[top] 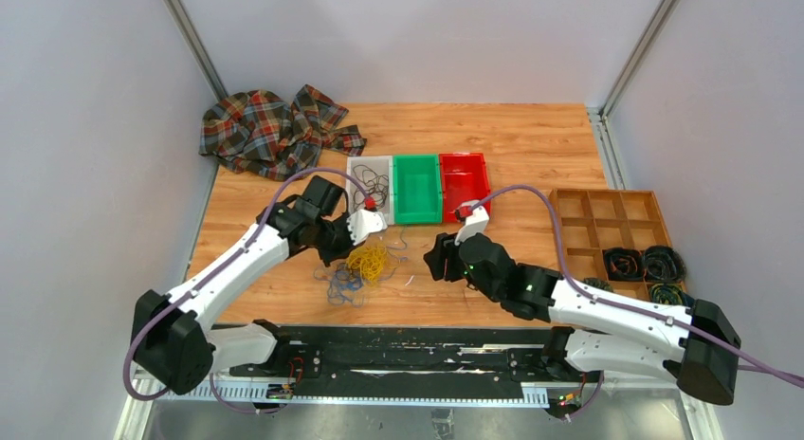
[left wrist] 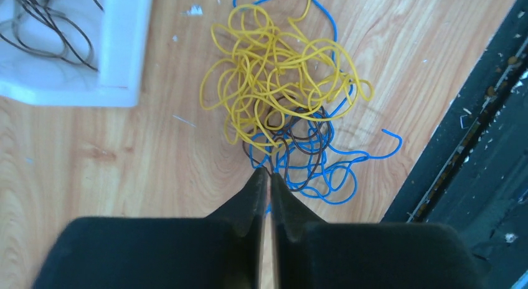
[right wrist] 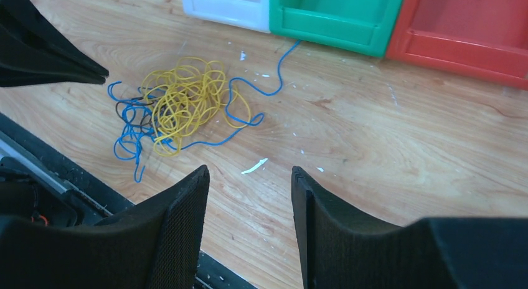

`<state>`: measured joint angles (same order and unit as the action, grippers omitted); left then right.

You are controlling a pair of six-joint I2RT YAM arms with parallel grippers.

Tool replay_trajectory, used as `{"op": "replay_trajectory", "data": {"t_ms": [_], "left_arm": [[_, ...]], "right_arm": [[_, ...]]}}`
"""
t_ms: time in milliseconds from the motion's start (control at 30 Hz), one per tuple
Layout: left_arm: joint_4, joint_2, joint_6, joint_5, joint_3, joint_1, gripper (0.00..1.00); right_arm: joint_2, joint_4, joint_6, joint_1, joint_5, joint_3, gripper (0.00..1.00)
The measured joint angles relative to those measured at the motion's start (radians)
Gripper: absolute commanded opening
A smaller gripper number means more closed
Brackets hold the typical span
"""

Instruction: Untangle the cables

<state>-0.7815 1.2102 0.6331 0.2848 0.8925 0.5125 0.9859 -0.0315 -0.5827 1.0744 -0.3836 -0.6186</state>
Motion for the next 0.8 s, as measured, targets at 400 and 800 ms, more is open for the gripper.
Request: {"op": "replay_trajectory", "data": {"t_ms": [400, 800], "left_arm": [[-0.113, -0.037, 0.223, -0.036, -0.109, -0.005, 0.5], [0.08, 0.1, 0.185, -0.085, -0.181, -0.013, 0.25]], "right_arm": [[0.031, 0.053, 0.043, 0.025, 0.012, 0.001, 0.51], [-0.006, 0.054, 0.045, 0.026, -0.003, 0.006, 0.51]]}}
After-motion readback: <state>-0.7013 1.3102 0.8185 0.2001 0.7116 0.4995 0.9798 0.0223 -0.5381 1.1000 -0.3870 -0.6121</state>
